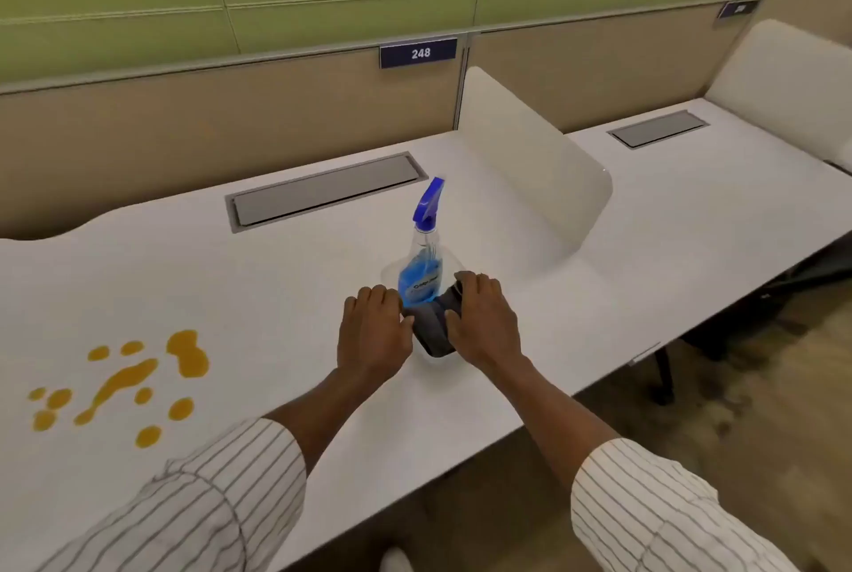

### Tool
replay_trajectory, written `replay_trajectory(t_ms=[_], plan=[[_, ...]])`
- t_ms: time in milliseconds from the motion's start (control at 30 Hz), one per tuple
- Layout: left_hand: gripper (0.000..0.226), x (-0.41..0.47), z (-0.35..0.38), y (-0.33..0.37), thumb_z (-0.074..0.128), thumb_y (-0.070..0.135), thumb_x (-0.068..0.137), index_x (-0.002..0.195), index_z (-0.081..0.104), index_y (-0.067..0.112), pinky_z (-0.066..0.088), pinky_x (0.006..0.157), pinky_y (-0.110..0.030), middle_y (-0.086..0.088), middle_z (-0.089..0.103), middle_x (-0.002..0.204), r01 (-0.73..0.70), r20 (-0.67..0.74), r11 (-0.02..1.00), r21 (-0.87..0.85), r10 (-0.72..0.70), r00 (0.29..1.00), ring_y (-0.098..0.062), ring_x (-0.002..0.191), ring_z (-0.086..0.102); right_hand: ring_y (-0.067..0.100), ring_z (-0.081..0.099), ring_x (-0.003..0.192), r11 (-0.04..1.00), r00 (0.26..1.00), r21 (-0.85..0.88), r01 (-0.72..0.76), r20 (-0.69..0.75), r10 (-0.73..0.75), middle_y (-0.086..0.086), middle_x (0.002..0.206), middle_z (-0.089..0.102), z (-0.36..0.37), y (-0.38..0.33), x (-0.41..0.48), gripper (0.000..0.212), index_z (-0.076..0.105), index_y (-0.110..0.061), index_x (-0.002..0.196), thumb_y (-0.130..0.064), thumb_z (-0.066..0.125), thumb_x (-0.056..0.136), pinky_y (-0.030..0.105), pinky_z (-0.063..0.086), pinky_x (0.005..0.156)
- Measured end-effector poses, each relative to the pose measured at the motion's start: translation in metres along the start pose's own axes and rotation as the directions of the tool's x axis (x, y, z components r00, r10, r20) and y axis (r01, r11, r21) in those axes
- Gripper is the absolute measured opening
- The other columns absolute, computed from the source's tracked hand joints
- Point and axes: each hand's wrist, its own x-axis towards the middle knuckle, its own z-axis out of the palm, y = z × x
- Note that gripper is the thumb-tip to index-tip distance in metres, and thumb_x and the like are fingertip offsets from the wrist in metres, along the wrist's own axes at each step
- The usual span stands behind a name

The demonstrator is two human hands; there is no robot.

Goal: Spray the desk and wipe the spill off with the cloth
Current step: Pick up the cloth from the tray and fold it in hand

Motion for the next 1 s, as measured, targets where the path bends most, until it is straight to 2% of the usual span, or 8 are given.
replay_trajectory(t_ms=[100, 267, 367, 500, 600, 733, 900, 1000], plan=[[0.033, 0.008, 0.013, 0.012, 0.057, 0.043, 0.109, 0.126, 0.062, 0.015, 0.045, 0.098, -0.035, -0.003, 0.067, 0.121, 0.027, 0.004, 0.999, -0.026, -0.027, 1.0, -0.021, 0.11, 0.059, 0.025, 0.058, 0.104, 0.997, 0.999, -0.074, -0.035, -0.028, 0.033, 0.006, 0.117, 0.067, 0.001, 0.015, 0.001, 0.038, 0.057, -0.015, 0.128, -0.023, 0.063, 0.092, 0.037, 0.053, 0.084], [0.045, 0.016, 0.024, 0.025, 0.056, 0.053, 0.107, 0.133, 0.057, 0.016, 0.048, 0.103, -0.035, -0.003, 0.066, 0.126, 0.096, 0.074, 0.993, 0.071, -0.101, 0.992, -0.021, 0.115, 0.061, 0.026, 0.057, 0.097, 0.975, 1.0, -0.223, 0.004, 0.005, -0.003, 0.005, 0.102, 0.073, 0.008, 0.03, 0.003, 0.026, 0.065, -0.014, 0.111, -0.023, 0.069, 0.087, 0.036, 0.049, 0.076], [0.046, 0.02, 0.028, 0.026, 0.056, 0.055, 0.107, 0.134, 0.057, 0.017, 0.048, 0.103, -0.034, -0.003, 0.066, 0.126, 0.142, 0.121, 0.985, 0.096, -0.153, 0.981, -0.02, 0.116, 0.06, 0.026, 0.059, 0.093, 0.964, 1.0, -0.267, 0.004, 0.024, 0.003, 0.005, 0.098, 0.074, 0.011, 0.031, 0.006, 0.034, 0.064, -0.014, 0.112, -0.024, 0.077, 0.083, 0.037, 0.05, 0.073], [0.042, 0.025, 0.027, 0.03, 0.062, 0.05, 0.106, 0.129, 0.06, 0.016, 0.048, 0.101, -0.033, -0.003, 0.066, 0.122, 0.207, 0.153, 0.975, 0.082, -0.218, 0.964, -0.02, 0.114, 0.06, 0.026, 0.059, 0.095, 0.96, 0.996, -0.277, -0.037, 0.065, 0.057, 0.007, 0.101, 0.072, 0.018, 0.03, 0.013, 0.042, 0.06, -0.014, 0.119, -0.019, 0.077, 0.081, 0.038, 0.052, 0.074], [0.041, 0.03, 0.026, 0.032, 0.065, 0.047, 0.105, 0.131, 0.061, 0.016, 0.049, 0.099, -0.032, -0.004, 0.064, 0.123, 0.239, 0.158, 0.969, 0.067, -0.247, 0.956, -0.02, 0.116, 0.058, 0.024, 0.06, 0.099, 0.975, 0.99, -0.194, -0.107, 0.069, 0.123, 0.006, 0.103, 0.07, 0.021, 0.03, 0.017, 0.037, 0.059, -0.015, 0.122, -0.018, 0.069, 0.086, 0.038, 0.055, 0.075], [0.041, 0.036, 0.025, 0.033, 0.069, 0.047, 0.102, 0.129, 0.065, 0.016, 0.052, 0.099, -0.032, -0.003, 0.062, 0.123, 0.295, 0.148, 0.955, -0.021, -0.288, 0.946, -0.021, 0.116, 0.056, 0.021, 0.057, 0.1, 0.982, 0.983, -0.056, -0.182, 0.015, 0.183, 0.001, 0.101, 0.07, 0.017, 0.027, 0.021, 0.024, 0.065, -0.018, 0.115, -0.021, 0.061, 0.091, 0.037, 0.054, 0.073], [0.035, 0.036, 0.011, 0.04, 0.074, 0.051, 0.097, 0.111, 0.065, 0.02, 0.052, 0.1, -0.037, -0.003, 0.062, 0.117, 0.315, 0.099, 0.918, -0.243, -0.299, 0.949, -0.023, 0.113, 0.055, 0.018, 0.06, 0.096, 0.958, 0.962, 0.175, -0.226, -0.115, 0.248, -0.002, 0.098, 0.069, -0.002, 0.019, 0.023, 0.024, 0.069, -0.024, 0.116, -0.027, 0.07, 0.091, 0.03, 0.047, 0.069], [0.032, 0.032, -0.01, 0.043, 0.076, 0.048, 0.097, 0.106, 0.065, 0.019, 0.053, 0.1, -0.038, -0.002, 0.058, 0.114, 0.326, 0.085, 0.836, -0.441, -0.323, 0.943, -0.022, 0.113, 0.057, 0.018, 0.067, 0.093, 0.917, 0.941, 0.323, -0.233, -0.165, 0.297, -0.004, 0.096, 0.069, -0.021, 0.016, 0.025, 0.024, 0.07, -0.03, 0.113, -0.031, 0.075, 0.089, 0.03, 0.051, 0.072]])
